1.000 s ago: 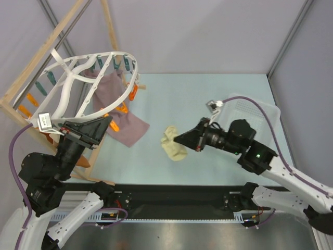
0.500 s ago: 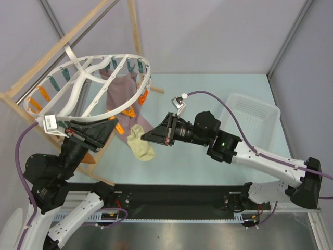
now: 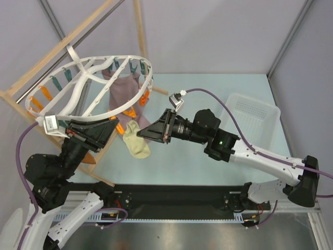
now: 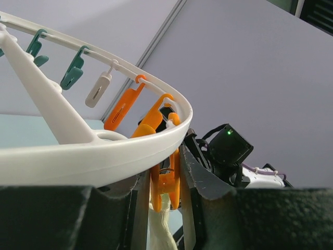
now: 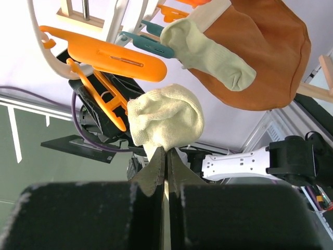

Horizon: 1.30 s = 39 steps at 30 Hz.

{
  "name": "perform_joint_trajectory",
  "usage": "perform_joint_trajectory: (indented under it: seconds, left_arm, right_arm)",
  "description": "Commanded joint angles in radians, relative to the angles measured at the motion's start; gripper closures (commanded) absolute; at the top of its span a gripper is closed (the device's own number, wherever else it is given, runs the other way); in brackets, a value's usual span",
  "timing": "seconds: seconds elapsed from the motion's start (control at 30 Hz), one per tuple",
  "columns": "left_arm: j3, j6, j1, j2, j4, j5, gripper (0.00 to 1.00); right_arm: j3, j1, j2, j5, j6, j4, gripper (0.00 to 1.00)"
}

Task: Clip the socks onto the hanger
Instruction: Clamp the sock onto the hanger.

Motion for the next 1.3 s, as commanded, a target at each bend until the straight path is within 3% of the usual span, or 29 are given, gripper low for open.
perform_joint_trajectory:
  seconds: [0.0, 0.63, 1.27]
  left_arm:
    - [-0.002, 0.014, 0.000, 0.006, 0.041, 0.049, 1.00]
    - [-0.011, 0.034, 0.000, -0.006, 0.025, 0.009, 1.00]
    - [0.010, -0.004, -0.002, -0.006, 0.042, 0.026, 1.00]
  right_arm:
    - [0.039, 0.017, 0.014, -0.020, 0.022, 0.081, 1.00]
    - [0.022, 0.058, 0.026, -0.002, 0.054, 0.169, 1.00]
    - [-0.001, 0.063, -0.009, 0.050, -0.002, 0.097, 1.00]
